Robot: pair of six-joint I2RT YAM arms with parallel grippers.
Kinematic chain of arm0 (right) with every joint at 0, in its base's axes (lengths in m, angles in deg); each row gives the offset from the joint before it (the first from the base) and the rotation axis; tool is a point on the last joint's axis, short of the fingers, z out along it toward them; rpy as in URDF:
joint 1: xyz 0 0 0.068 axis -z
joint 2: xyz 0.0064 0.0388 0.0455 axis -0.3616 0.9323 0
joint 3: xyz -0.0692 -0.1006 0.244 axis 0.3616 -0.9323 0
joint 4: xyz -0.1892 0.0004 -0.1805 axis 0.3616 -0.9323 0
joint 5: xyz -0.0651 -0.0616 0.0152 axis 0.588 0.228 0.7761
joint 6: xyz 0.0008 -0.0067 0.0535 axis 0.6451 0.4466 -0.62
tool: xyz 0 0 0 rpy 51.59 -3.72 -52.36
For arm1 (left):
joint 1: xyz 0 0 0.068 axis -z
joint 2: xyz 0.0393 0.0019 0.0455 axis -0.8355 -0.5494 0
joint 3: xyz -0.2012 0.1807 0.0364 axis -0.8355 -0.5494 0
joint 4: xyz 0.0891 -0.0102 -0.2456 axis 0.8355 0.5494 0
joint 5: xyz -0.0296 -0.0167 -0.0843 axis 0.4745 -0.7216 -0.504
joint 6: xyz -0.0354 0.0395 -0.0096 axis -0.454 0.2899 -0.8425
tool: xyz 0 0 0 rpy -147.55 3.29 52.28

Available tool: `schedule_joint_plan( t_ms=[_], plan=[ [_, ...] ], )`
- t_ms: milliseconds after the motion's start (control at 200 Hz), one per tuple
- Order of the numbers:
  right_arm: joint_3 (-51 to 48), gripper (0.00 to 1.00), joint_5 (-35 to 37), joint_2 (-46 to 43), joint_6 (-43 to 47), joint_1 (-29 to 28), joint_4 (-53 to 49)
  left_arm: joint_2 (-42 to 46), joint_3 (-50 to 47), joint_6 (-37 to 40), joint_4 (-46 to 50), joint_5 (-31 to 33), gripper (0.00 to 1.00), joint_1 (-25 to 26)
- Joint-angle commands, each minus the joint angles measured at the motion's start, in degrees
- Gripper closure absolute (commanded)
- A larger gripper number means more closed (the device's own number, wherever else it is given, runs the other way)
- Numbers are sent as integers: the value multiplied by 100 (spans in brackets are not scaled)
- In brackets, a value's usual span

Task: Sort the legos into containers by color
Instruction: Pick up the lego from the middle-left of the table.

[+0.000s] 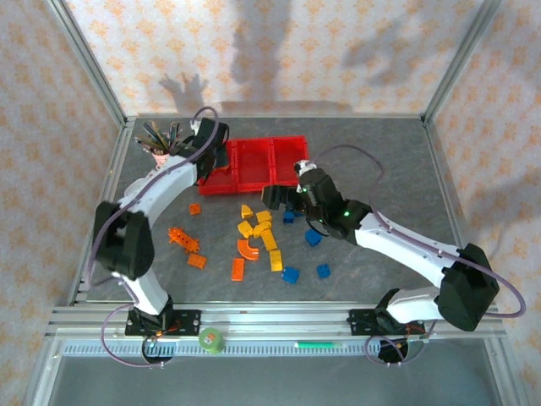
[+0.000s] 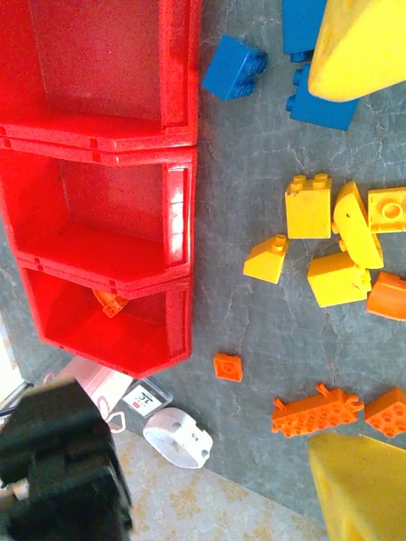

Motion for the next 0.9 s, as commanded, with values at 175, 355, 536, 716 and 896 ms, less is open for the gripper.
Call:
schedule_joint_plan(
  t_ms=[175,355,536,716,896],
  plan=[
    [-461,0,-61,19,-100,-323,81,1399,-1920,-675,-254,-50,38,289],
    [-492,0,213,375,-249,-793,286,1806,-2923,-871,-589,28,34,281],
    [-427,0,167,727,-269,-1054,613,1631,-3283,-880,-913,7,32,74],
    [-410,0,311,836,-297,-1101,782,1176,-3287,-828,-1161,12,31,-109],
    [-298,0,318,953,-273,-1103,730,790,-3189,-740,-1293,24,32,-270]
  ],
)
